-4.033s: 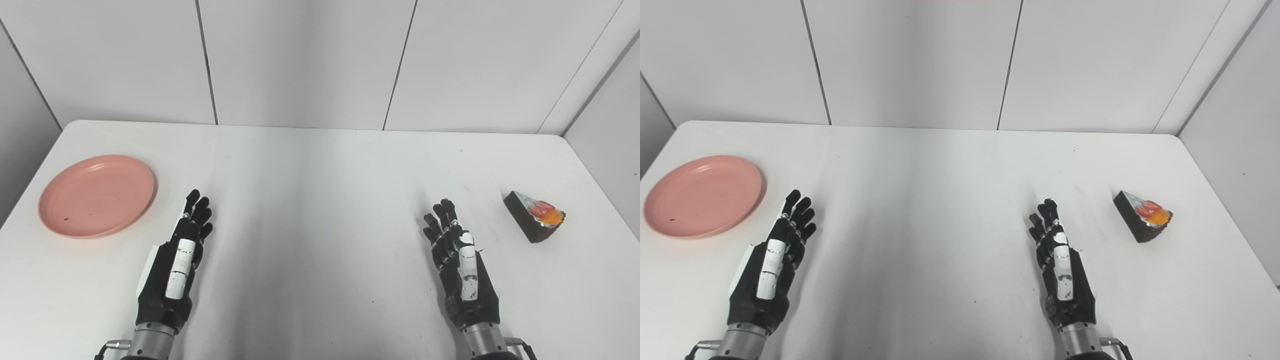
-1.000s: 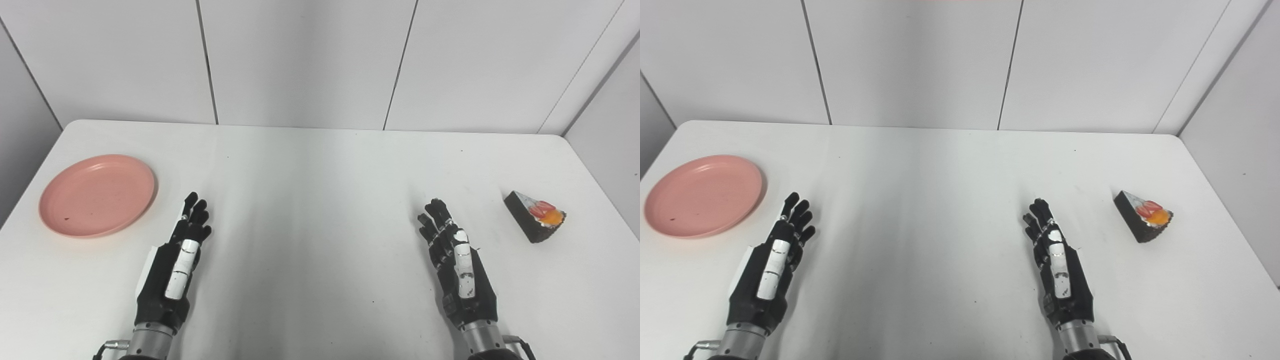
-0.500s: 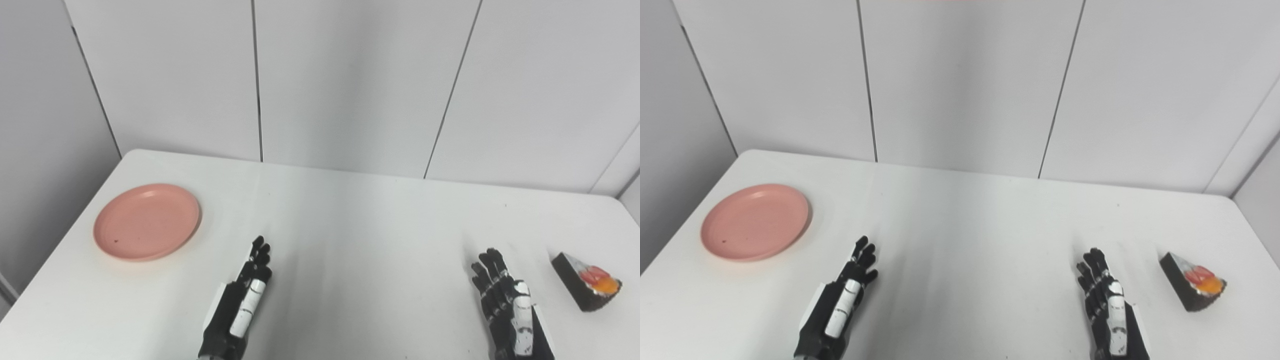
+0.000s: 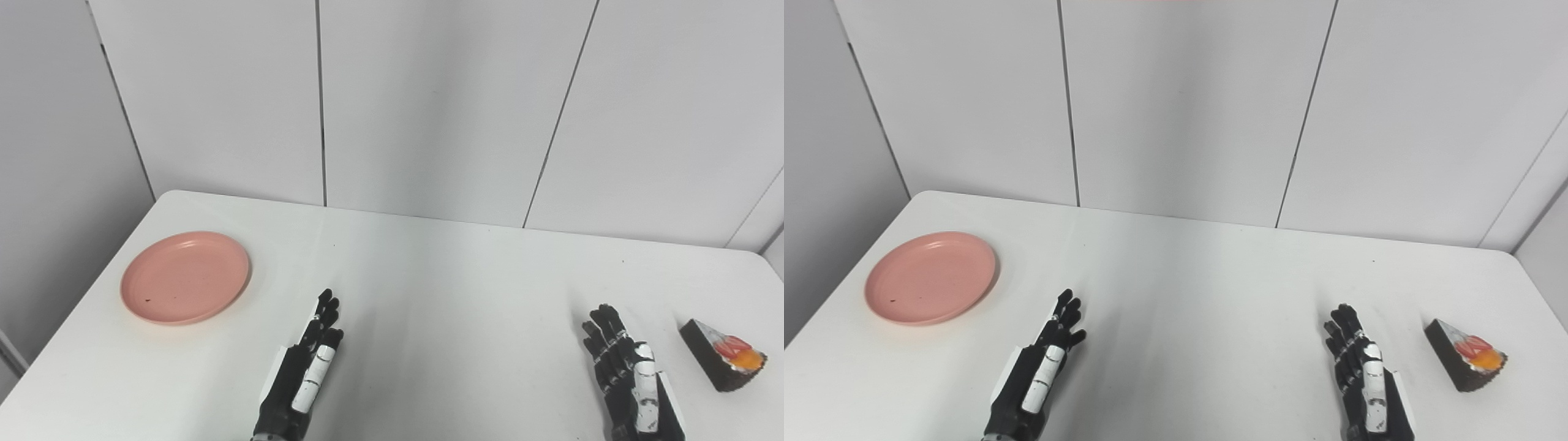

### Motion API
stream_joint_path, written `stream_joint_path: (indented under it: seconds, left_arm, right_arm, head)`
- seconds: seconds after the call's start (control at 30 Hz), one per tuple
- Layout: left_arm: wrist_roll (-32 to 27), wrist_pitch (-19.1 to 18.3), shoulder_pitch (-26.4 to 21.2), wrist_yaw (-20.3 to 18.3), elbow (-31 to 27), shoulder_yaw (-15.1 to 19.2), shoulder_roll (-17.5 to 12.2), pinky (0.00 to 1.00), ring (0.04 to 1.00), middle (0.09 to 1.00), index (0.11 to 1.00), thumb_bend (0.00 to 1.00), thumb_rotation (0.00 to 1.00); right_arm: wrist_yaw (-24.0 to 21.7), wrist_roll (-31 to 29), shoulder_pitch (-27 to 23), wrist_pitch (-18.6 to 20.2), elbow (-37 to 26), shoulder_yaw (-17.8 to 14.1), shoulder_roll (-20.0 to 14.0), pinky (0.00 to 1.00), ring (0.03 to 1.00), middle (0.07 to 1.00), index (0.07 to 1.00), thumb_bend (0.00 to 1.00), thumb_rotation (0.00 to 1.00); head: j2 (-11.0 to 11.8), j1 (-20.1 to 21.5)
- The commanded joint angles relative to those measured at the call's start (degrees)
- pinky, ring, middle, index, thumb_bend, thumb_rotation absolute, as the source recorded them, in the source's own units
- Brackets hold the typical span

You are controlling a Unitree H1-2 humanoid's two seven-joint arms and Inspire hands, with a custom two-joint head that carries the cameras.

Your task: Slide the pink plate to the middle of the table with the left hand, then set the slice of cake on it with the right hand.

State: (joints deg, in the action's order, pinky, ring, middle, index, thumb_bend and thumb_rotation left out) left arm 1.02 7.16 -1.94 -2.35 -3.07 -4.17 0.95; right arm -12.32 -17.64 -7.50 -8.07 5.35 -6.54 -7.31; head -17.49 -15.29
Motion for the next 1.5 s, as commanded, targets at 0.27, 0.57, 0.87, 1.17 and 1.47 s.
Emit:
stream_joint_path:
  seconds: [0.27,0.57,0.87,1.17,1.47]
  left_arm:
    - [-1.75,3.07,0.34,-0.64,-0.55,0.48,-0.38,0.95,1.0,1.0,1.0,0.74,0.9]
    - [-3.73,2.4,-4.8,0.04,-6.24,3.1,-0.88,0.98,0.973,0.974,0.996,0.73,0.91]
    - [-3.76,0.32,-16.99,2.61,-6.31,9.0,-4.27,0.77,0.792,0.805,0.837,0.84,0.89]
    - [-4.32,-3.51,-25.8,3.5,-3.79,15.64,-11.7,0.69,0.733,0.752,0.737,0.88,0.86]
    - [-6.3,-1.83,-28.47,3.98,3.69,20.18,-17.61,0.73,0.758,0.779,0.748,0.85,0.84]
  right_arm:
    - [0.05,1.38,1.47,-4.11,2.84,0.31,1.78,0.96,0.906,0.901,0.884,0.77,0.96]
    - [-0.27,0.74,3.16,-3.03,0.07,0.39,1.89,0.94,0.883,0.875,0.863,0.74,0.93]
    - [0.22,1.15,3.94,-3.0,-1.46,0.35,2.18,0.91,0.858,0.846,0.847,0.74,0.94]
    - [1.0,1.93,4.24,-2.47,-2.49,0.66,2.62,0.91,0.859,0.842,0.845,0.74,0.96]
    - [2.03,2.07,4.41,-1.94,-3.37,1.09,3.05,0.88,0.841,0.829,0.828,0.72,0.95]
  head:
    - [-0.3,3.06]
    - [-1.81,3.37]
    - [-2.24,3.01]
    - [-2.63,3.19]
    - [-3.02,3.47]
